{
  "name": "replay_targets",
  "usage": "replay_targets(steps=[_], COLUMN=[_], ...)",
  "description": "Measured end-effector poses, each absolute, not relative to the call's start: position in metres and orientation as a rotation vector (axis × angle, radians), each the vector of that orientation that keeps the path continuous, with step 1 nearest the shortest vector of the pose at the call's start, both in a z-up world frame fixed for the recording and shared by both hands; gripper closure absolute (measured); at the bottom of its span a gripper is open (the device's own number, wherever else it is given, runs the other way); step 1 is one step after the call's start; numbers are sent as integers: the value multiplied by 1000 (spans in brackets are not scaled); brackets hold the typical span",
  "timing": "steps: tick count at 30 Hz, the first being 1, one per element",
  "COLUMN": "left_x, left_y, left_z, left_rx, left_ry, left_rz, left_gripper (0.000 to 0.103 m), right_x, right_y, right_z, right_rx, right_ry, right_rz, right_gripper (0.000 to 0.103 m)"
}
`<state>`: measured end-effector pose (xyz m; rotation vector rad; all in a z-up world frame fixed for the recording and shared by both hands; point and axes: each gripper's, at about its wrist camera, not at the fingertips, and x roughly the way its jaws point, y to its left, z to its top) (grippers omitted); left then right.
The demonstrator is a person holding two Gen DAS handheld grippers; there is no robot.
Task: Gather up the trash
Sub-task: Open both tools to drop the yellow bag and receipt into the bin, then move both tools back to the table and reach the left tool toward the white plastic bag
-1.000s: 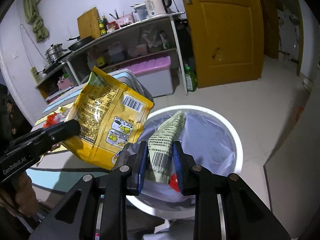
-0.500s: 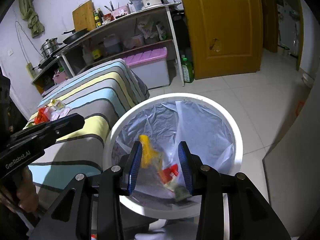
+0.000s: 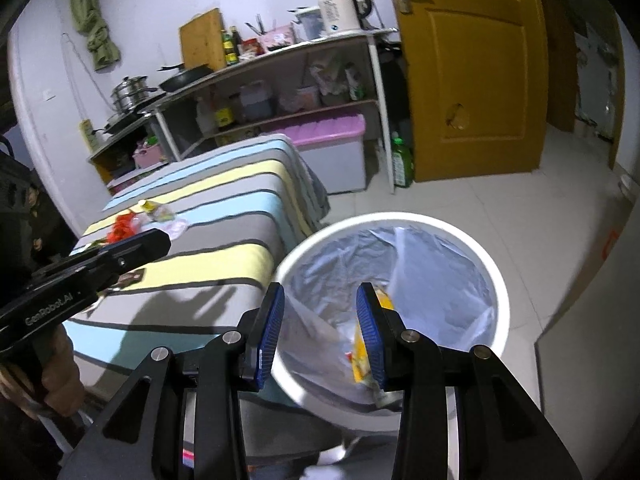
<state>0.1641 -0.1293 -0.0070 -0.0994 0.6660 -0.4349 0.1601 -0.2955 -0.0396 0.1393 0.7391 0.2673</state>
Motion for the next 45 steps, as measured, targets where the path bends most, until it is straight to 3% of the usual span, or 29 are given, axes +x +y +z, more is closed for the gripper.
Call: replay_targets(steps=[38, 40, 42, 45], left_x=[58, 59, 59, 60], left_y=[68, 78, 84, 94], left_z=[2, -1, -5, -13], left_rx=[-218, -238, -258, -297], left_ry=[583, 591, 595, 606], left_rz=[-20, -2, 11, 44], left_gripper=[95, 91, 76, 68], right_x=[122, 123, 124, 125], right_y=[-126, -119, -114, -107], right_z=[-12, -12, -12, -13], right_rx=[-37, -44, -54, -77], right_ry=[683, 681, 678, 674], right_rz=[661, 671, 683, 686], right_gripper=[64, 63, 62, 61])
